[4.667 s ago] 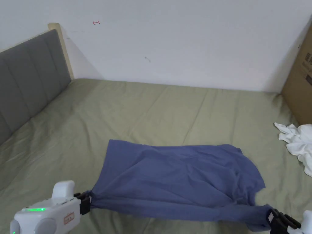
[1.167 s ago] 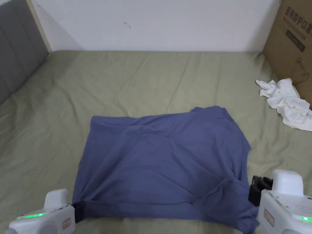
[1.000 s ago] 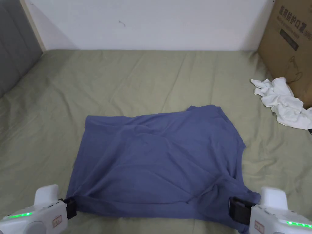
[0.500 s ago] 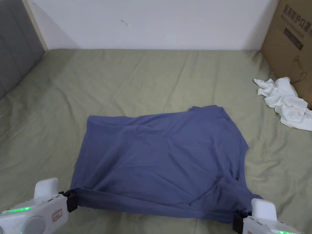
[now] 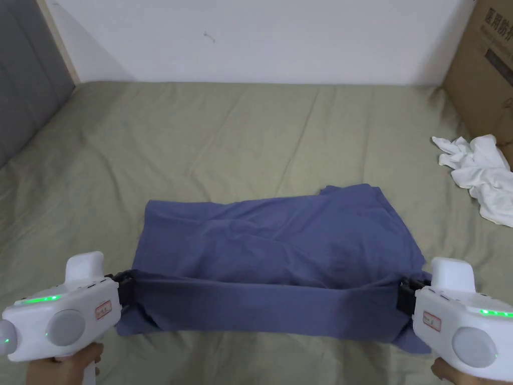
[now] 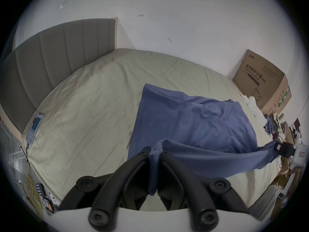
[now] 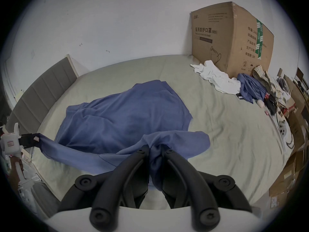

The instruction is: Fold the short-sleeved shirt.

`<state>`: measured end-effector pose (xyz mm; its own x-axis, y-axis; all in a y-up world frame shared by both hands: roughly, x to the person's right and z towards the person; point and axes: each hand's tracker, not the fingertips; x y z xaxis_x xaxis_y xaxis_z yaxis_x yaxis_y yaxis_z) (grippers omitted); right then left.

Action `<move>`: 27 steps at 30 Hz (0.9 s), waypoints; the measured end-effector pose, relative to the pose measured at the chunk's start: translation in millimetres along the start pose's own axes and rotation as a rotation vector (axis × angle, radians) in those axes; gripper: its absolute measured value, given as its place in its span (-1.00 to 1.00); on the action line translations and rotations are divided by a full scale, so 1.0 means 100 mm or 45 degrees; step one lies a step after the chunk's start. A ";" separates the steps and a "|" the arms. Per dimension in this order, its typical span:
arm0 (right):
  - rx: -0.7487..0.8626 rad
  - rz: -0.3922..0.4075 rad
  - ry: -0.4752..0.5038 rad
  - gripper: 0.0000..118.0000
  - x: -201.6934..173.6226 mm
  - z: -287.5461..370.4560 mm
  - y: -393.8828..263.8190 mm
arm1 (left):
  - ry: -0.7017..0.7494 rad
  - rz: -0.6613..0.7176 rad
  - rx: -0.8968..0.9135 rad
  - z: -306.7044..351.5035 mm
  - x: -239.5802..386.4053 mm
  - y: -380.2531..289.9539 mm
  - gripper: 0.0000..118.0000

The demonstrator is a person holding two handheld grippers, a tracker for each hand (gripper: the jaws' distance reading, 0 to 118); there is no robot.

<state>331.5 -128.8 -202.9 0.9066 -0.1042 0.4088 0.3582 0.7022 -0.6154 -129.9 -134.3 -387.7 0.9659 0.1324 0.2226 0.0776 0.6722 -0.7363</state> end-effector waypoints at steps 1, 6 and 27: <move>-0.026 0.002 -0.013 -0.75 0.00 -0.12 0.05 | 0.006 -0.011 -0.013 -0.11 0.01 0.05 -0.83; -0.120 -0.010 -0.040 -0.75 0.05 -0.68 0.14 | 0.036 -0.043 -0.105 -0.66 0.06 0.17 -0.83; 0.019 -0.004 0.002 0.69 0.01 -0.23 0.36 | -0.026 -0.047 -0.083 -0.41 0.29 0.34 0.51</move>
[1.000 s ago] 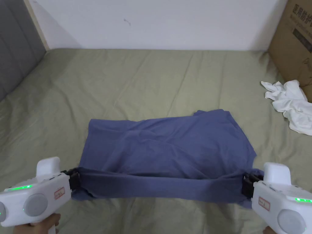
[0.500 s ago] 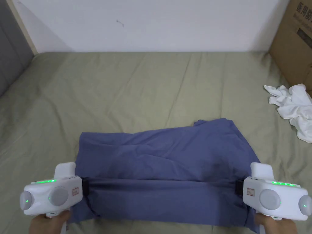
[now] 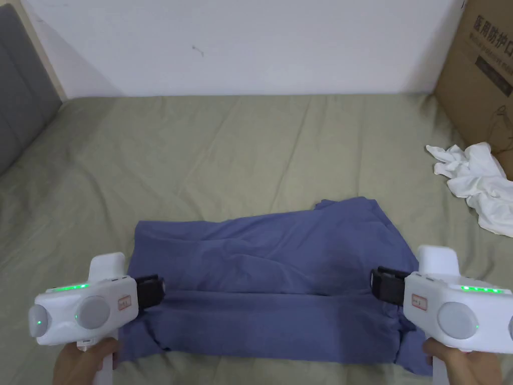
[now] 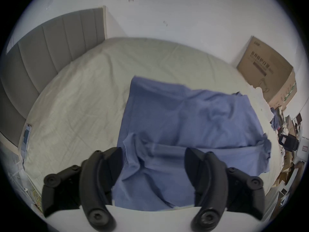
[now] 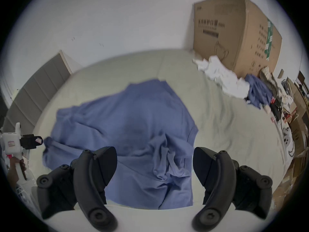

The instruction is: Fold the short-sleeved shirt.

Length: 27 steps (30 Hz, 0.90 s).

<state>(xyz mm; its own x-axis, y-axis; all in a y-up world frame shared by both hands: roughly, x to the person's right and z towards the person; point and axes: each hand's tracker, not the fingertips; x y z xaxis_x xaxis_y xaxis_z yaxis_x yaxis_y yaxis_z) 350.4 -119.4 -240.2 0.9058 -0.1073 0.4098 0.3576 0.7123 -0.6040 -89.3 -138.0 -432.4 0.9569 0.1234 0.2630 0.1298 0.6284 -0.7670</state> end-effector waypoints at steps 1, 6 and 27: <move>0.059 -0.007 0.014 0.69 -0.02 0.19 0.07 | -0.010 -0.004 0.057 0.17 0.04 0.03 0.65; 0.347 0.019 0.019 0.80 -0.13 0.99 0.21 | -0.029 -0.069 0.315 0.90 0.24 0.13 0.84; 0.807 0.137 -0.189 -0.96 -0.48 1.88 -0.06 | -0.054 -0.149 0.748 1.75 0.67 -0.23 -0.93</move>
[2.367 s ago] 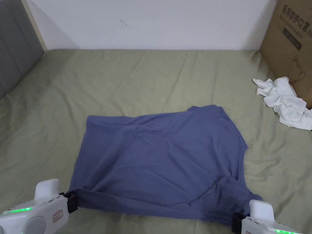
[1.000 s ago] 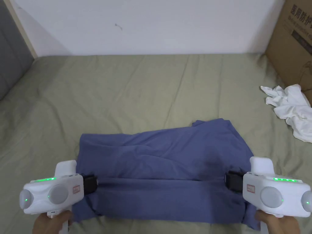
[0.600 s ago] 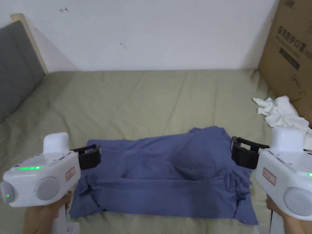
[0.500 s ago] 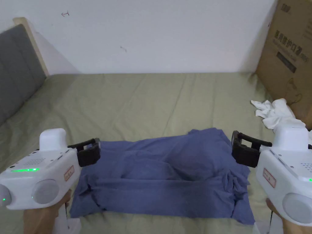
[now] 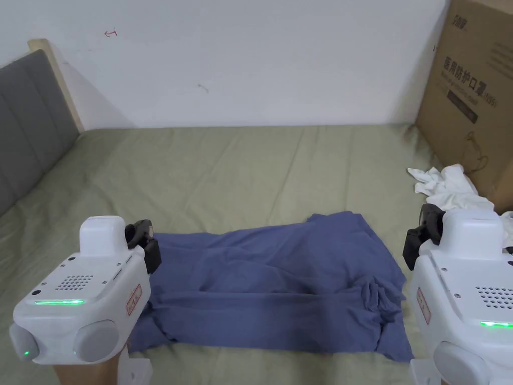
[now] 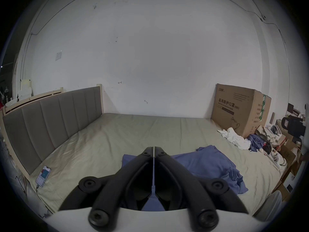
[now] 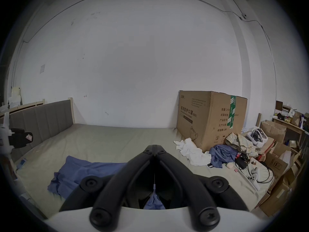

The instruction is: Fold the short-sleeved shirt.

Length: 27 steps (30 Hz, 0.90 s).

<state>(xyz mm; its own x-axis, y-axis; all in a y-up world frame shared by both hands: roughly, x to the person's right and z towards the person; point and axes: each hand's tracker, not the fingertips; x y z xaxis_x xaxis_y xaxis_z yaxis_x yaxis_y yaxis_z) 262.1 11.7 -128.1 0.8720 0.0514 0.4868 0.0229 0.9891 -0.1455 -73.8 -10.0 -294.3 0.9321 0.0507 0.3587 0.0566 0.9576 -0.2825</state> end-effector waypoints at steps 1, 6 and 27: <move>-0.005 0.005 0.010 -0.96 0.01 -0.01 -0.01 | -0.003 0.007 -0.023 -0.02 -0.02 -0.02 -0.92; -0.039 -0.011 0.031 -0.96 0.01 -0.05 -0.07 | 0.054 0.048 -0.228 -0.25 -0.22 -0.24 -0.92; -0.338 -0.049 0.059 -0.96 -0.01 -0.57 -0.58 | 0.260 0.244 -0.998 -1.31 -0.97 -1.53 0.52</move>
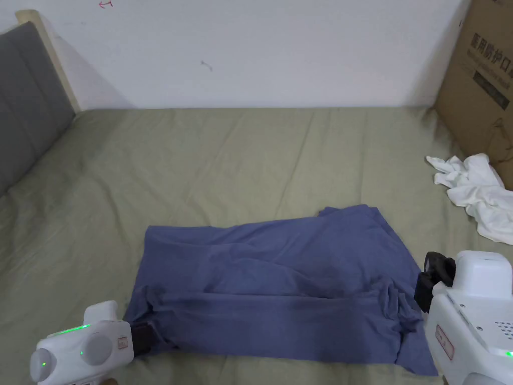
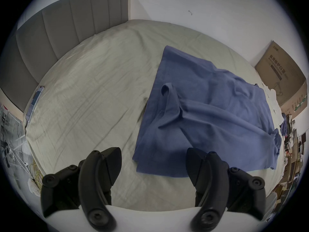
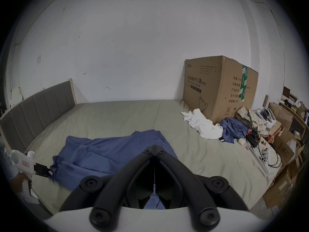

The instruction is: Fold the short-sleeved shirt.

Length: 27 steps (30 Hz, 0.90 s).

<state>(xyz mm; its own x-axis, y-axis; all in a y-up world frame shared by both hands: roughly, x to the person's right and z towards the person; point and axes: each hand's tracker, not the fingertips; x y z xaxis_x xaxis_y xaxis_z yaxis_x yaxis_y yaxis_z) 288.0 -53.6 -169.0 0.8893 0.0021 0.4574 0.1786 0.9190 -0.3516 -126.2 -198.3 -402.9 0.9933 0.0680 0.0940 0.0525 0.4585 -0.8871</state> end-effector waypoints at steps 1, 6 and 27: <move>-0.015 0.000 -0.006 -0.96 0.02 -0.03 -0.02 | 0.003 -0.023 -0.006 -0.02 0.03 -0.01 0.47; -0.138 -0.022 -0.056 -0.90 0.18 -0.18 -0.22 | 0.012 -0.172 -0.035 -0.14 0.22 -0.07 -0.59; -0.754 -0.170 0.068 -0.78 0.43 -1.02 -1.31 | -0.079 -0.192 0.135 0.29 0.23 0.13 -0.80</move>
<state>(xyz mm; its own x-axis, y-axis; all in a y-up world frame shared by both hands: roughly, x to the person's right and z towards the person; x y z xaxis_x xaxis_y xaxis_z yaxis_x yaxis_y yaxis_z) 346.1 -214.5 -186.8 0.8600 -0.1318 0.4929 0.4805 0.5340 -0.6956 -105.8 -165.0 -399.2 0.9665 0.0440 0.2530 0.1863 0.5581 -0.8086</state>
